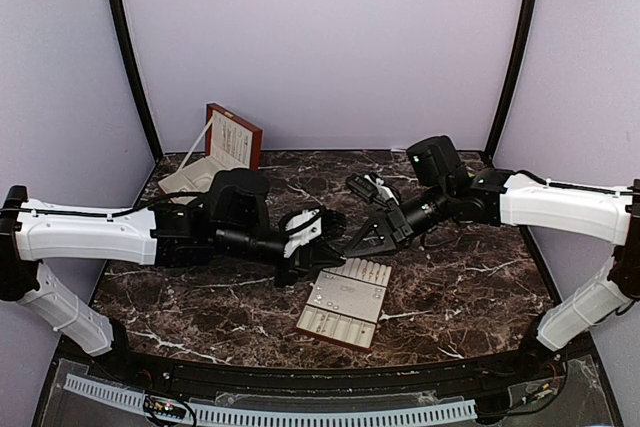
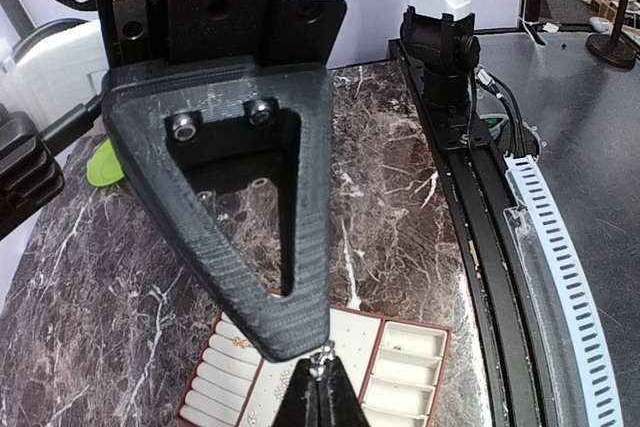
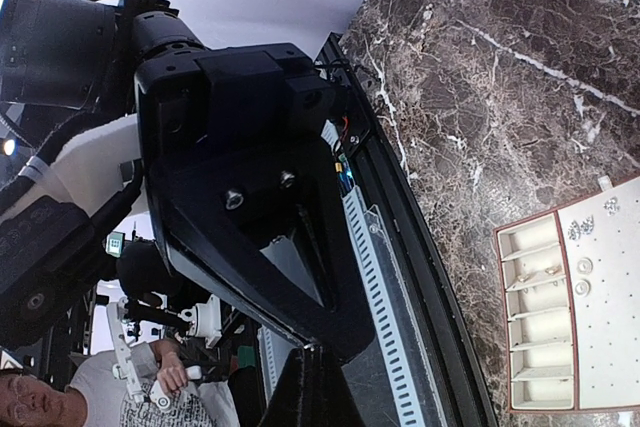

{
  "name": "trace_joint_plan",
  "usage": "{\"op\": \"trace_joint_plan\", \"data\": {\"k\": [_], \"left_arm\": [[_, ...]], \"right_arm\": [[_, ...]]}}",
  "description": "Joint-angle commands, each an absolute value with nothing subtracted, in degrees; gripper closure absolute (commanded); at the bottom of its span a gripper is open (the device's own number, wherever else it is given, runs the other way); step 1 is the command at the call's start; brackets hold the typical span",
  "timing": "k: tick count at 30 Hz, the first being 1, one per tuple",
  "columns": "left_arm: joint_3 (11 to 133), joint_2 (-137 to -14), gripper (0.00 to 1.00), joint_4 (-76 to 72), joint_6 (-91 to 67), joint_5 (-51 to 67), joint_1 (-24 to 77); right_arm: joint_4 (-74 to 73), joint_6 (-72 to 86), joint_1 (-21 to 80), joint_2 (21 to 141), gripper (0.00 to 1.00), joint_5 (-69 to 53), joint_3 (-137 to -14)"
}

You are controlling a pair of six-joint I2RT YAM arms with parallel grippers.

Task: Organize the mixed jewelry

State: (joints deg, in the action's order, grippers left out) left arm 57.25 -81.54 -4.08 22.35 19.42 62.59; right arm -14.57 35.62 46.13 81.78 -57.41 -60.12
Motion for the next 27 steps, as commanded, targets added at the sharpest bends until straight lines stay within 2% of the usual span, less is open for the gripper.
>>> {"op": "trace_joint_plan", "data": {"k": [1,5,9,15,21,27], "left_arm": [[58.48,-81.39,1.0,-5.16,21.14,20.26,63.11],[57.53,-81.14,1.0,-6.61,18.85,20.13,63.11],[56.22,-81.12,1.0,-7.78,15.21,19.8,63.11],[53.0,-81.61,1.0,-10.54,7.15,20.08,63.02],[49.25,-82.69,1.0,-14.61,-2.84,18.68,61.91],[43.73,-81.34,0.98,-20.25,-12.11,17.54,59.82]], "right_arm": [[-13.51,34.74,46.65,82.44,1.0,-56.74,-61.27],[-13.36,34.66,46.6,82.72,1.0,-56.64,-61.26],[-13.23,34.48,46.54,82.67,0.82,-56.34,-61.25],[-12.84,34.36,45.47,81.66,0.64,-54.26,-60.88],[-10.62,35.8,43.69,79.54,0.64,-46.77,-58.72],[-17.35,33.22,42.52,76.51,0.66,-33.5,-56.31]]}}
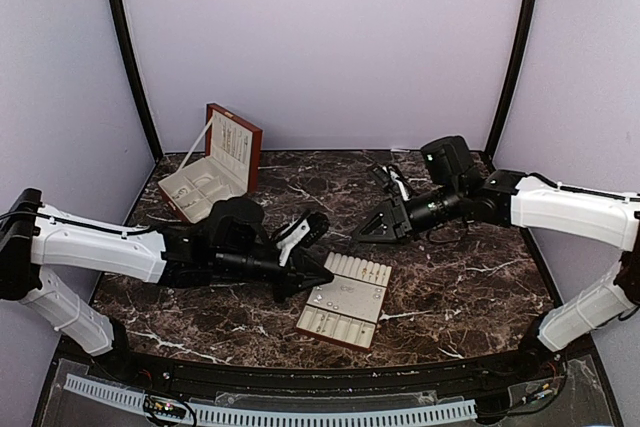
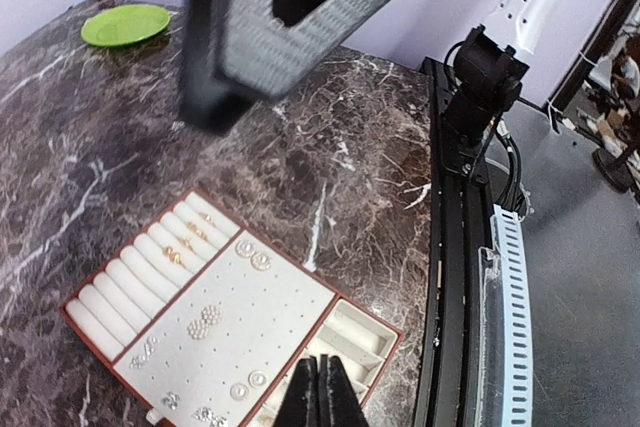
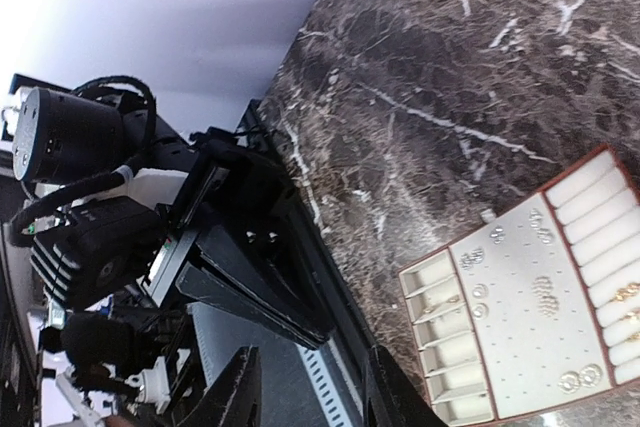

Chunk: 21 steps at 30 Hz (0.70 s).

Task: Organize the mixed jewelry

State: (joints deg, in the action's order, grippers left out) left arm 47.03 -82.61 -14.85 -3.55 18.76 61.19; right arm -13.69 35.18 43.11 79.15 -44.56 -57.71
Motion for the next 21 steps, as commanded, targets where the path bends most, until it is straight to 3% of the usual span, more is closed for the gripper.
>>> {"op": "trace_joint_plan", "data": {"k": [1,11,21], "left_arm": [[43.02,-81.05,0.97,-20.44,-13.39,17.17,59.44],[37.0,-75.67,0.72,-19.04,-25.43,10.19,56.11],[36.74,-72.22,0.62,-12.46,-31.73,5.21,55.26]], "right_arm": [[-19.05,32.12,42.58,76.34,0.66,-31.53,-56.18],[-28.99,31.57,50.58,71.24,0.68,-16.61,-46.68],[-30.05,45.34,66.74,69.91,0.71,-8.16,-40.68]]}}
